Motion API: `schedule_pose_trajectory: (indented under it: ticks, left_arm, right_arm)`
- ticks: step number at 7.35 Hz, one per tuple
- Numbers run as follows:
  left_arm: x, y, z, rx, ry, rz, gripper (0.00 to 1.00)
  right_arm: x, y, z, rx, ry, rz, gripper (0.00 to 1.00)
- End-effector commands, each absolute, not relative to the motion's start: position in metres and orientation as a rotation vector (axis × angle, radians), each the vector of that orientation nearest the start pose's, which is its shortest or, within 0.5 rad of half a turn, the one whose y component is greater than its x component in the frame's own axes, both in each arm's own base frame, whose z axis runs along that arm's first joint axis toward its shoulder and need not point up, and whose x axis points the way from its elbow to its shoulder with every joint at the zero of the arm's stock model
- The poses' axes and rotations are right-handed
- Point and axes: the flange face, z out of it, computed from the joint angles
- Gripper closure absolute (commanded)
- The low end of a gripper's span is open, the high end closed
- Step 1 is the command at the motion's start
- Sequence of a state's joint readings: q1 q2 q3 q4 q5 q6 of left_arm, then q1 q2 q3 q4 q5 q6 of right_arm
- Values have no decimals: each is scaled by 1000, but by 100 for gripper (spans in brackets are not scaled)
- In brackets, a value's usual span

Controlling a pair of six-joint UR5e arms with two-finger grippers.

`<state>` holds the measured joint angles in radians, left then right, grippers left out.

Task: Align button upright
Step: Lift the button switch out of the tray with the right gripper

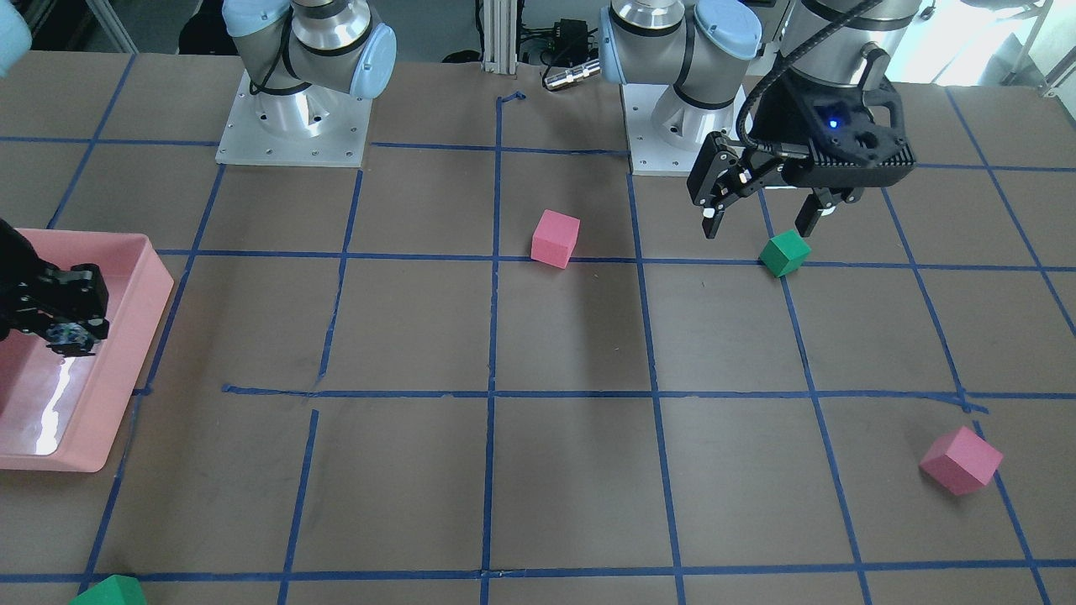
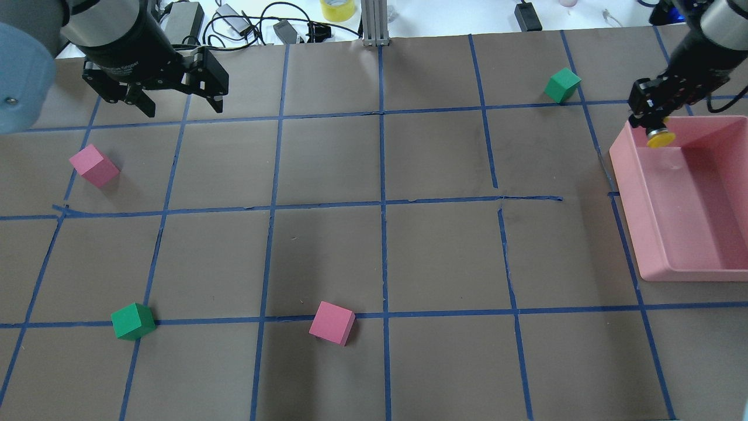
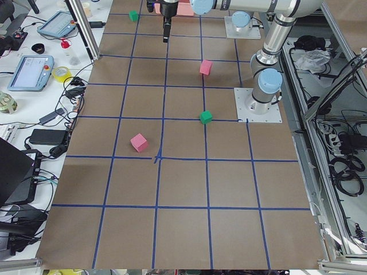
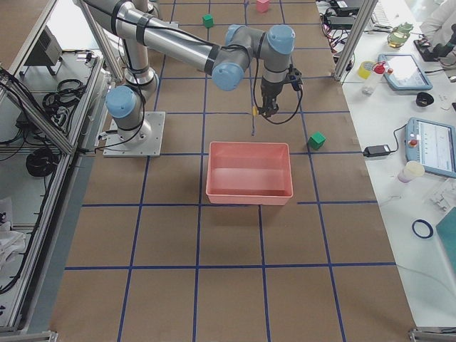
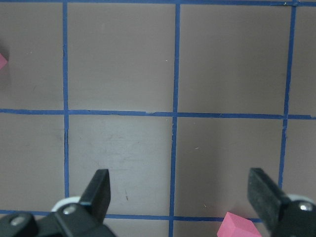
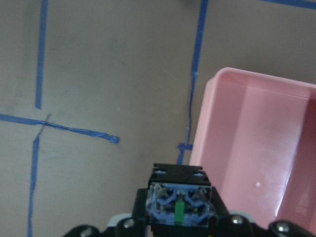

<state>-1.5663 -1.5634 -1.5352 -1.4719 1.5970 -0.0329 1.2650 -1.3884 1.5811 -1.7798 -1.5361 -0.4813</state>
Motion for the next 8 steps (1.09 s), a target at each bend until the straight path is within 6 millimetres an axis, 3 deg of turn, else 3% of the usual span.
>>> schedule_pose_trajectory:
  ticks: [1, 3, 5, 7, 8]
  left_arm:
    - [-130, -499, 522, -59, 3116, -204, 0]
    - [-129, -504, 527, -62, 3117, -225, 0]
    - [-130, -506, 525, -63, 3129, -219, 0]
    - [-136, -506, 525, -65, 3192, -227, 0]
    - [-136, -505, 524, -60, 3189, -217, 0]
  right_arm:
    - [52, -583, 427, -224, 3110, -98, 100]
    - [123, -584, 412, -177, 3105, -135, 100]
    - [193, -583, 384, -131, 3096, -130, 100]
    - [237, -589, 353, -64, 3064, -133, 100]
    - [272, -583, 330, -128, 3026, -84, 100]
